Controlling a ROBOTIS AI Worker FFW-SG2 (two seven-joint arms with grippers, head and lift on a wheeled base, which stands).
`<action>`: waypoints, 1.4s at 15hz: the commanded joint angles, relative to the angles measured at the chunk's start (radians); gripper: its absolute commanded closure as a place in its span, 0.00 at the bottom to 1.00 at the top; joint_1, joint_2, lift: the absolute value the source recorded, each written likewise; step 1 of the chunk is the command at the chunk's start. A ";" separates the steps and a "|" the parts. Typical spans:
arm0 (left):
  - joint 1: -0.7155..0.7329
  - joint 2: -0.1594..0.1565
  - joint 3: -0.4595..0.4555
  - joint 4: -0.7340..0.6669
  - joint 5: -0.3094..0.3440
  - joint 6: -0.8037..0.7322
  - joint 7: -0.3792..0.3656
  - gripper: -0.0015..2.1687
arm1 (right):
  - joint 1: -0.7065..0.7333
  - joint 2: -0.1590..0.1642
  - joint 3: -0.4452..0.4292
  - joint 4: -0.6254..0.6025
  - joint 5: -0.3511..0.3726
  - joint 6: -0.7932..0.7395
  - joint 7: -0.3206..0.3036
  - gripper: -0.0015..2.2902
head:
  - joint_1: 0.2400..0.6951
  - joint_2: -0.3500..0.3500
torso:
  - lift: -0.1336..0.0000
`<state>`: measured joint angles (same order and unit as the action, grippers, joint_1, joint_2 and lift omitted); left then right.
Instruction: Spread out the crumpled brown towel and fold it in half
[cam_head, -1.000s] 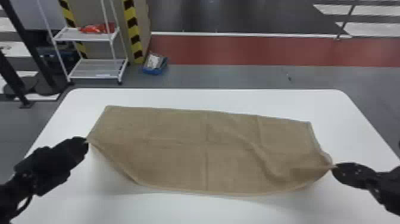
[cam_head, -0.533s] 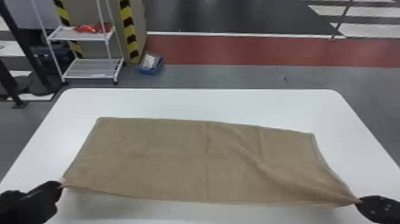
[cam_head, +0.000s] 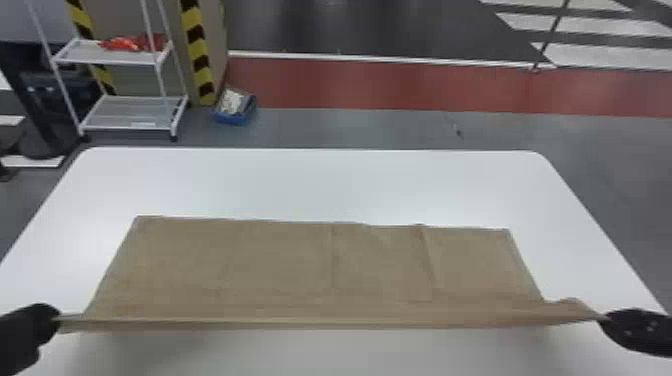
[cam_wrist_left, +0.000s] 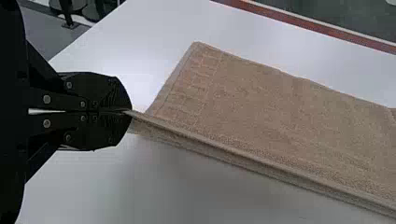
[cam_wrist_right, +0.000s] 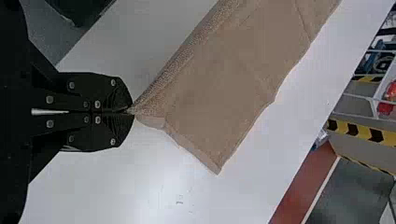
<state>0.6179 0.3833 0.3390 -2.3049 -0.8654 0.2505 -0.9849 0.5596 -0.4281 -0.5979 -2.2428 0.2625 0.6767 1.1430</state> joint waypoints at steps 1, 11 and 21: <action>-0.156 0.005 -0.098 0.039 -0.058 0.040 -0.061 0.66 | -0.124 -0.006 0.078 0.058 0.041 0.077 0.018 0.53 | 1.00 0.37 | 0.07; -0.704 0.080 -0.408 0.522 -0.195 0.077 -0.213 0.66 | -0.395 -0.044 0.245 0.250 0.169 0.231 0.057 0.53 | 1.00 0.36 | 0.07; -0.713 0.091 -0.410 0.547 -0.211 0.053 -0.224 0.66 | -0.412 -0.087 0.179 0.207 0.138 0.304 0.184 0.53 | 1.00 0.36 | 0.07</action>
<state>-0.0967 0.4809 -0.0656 -1.7612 -1.0647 0.3024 -1.2091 0.1501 -0.5139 -0.4332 -2.0359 0.3936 0.9648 1.3277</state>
